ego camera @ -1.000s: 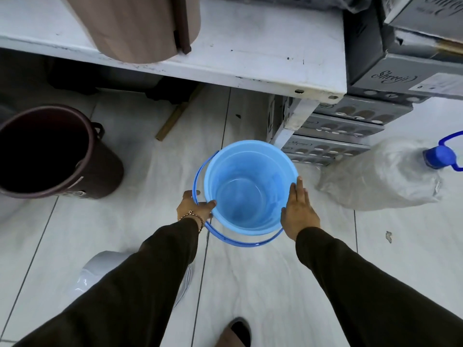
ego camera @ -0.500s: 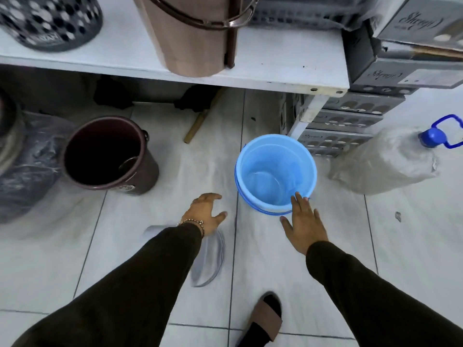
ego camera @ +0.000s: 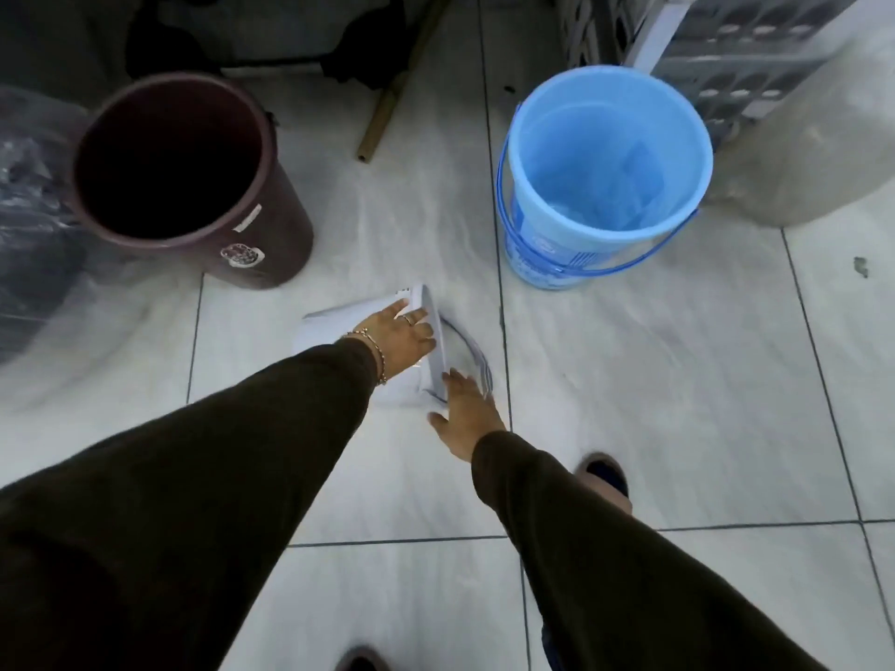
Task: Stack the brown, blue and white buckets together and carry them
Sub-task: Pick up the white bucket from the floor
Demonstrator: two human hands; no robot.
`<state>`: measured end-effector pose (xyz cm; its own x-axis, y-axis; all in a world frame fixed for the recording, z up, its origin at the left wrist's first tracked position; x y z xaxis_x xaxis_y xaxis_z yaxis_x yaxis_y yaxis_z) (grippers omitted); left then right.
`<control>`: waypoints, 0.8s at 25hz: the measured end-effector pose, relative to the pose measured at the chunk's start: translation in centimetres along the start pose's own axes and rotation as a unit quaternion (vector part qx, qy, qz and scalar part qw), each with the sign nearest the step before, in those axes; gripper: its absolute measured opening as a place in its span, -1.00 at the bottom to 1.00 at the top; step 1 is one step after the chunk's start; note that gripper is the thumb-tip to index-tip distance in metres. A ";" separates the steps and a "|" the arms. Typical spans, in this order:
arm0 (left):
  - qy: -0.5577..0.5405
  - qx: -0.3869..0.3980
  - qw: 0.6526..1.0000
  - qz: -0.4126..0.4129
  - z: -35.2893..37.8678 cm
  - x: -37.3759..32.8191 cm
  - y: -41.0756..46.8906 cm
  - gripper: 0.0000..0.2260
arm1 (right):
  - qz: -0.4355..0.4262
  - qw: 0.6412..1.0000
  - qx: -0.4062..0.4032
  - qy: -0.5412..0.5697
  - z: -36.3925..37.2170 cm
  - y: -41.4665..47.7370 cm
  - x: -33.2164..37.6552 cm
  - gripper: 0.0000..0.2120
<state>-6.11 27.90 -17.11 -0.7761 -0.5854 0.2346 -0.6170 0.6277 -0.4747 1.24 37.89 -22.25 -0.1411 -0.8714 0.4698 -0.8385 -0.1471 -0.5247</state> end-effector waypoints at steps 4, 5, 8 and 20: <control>0.060 -0.062 0.996 0.035 -0.9 2.1 0.6 -0.71 | 0.002 0.994 -0.050 0.101 0.0 1.6 1.7 -0.72; 0.024 -0.059 0.998 0.024 -1.5 3.1 -0.3 -0.73 | -0.021 0.992 -0.068 0.102 -0.8 1.2 2.1 -0.76; -0.073 -0.062 0.995 -0.002 -3.1 5.1 -5.1 -0.75 | -0.127 0.981 -0.145 0.029 -4.4 -1.4 4.1 -0.81; -0.195 0.060 0.968 -0.146 5.7 -7.5 -14.0 -0.63 | -0.337 0.868 -0.065 -0.359 2.3 -7.8 4.1 -0.79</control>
<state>9.09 20.62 -17.04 -0.4484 -0.8926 0.0469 -0.7649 0.3560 -0.5368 8.43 34.38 -17.90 0.7296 -0.6820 0.0506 -0.6623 -0.7231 -0.1965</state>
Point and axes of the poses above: each hand's wrist, its own y-axis towards the middle knuckle, its own z-axis out of the palm, x = y × z, the point moved 6 cm from there along y, towards the middle knuckle, and after that the axes turned 14 degrees about -x, right-handed, at the moved point
